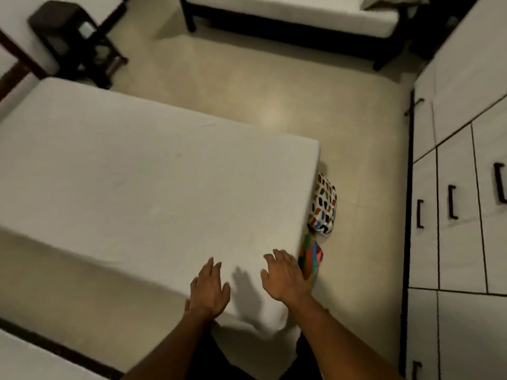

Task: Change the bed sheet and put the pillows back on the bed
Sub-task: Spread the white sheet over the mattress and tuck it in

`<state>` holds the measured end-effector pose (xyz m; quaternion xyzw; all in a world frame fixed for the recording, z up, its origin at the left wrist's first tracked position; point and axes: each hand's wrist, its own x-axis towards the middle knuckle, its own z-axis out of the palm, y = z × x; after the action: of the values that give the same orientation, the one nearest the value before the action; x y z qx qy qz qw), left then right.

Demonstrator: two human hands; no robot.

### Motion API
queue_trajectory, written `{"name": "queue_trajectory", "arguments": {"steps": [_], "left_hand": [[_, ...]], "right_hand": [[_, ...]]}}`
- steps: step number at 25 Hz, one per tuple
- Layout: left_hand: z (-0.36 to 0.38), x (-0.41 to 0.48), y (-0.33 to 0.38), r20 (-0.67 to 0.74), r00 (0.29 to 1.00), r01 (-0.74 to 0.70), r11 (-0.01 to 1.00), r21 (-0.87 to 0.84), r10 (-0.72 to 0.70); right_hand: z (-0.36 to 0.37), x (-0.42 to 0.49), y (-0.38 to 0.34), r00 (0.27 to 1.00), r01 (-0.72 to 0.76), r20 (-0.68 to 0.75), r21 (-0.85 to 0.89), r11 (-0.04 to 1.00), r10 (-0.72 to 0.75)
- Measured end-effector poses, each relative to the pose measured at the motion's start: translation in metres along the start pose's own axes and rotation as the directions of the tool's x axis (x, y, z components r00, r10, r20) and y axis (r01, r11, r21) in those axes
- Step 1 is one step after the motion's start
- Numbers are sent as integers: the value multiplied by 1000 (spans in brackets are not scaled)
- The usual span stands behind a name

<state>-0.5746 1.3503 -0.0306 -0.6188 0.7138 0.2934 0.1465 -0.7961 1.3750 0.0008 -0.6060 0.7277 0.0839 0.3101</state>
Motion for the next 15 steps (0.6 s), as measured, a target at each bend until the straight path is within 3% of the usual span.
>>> {"name": "queue_trajectory", "arguments": {"steps": [7, 15], "left_hand": [[24, -81, 100, -89, 975, 187, 965, -182, -206], [22, -81, 128, -158, 945, 224, 920, -323, -286]], "right_hand": [[-65, -49, 82, 973, 231, 27, -182, 956, -230], [-100, -47, 114, 947, 291, -60, -258, 921, -316]]}}
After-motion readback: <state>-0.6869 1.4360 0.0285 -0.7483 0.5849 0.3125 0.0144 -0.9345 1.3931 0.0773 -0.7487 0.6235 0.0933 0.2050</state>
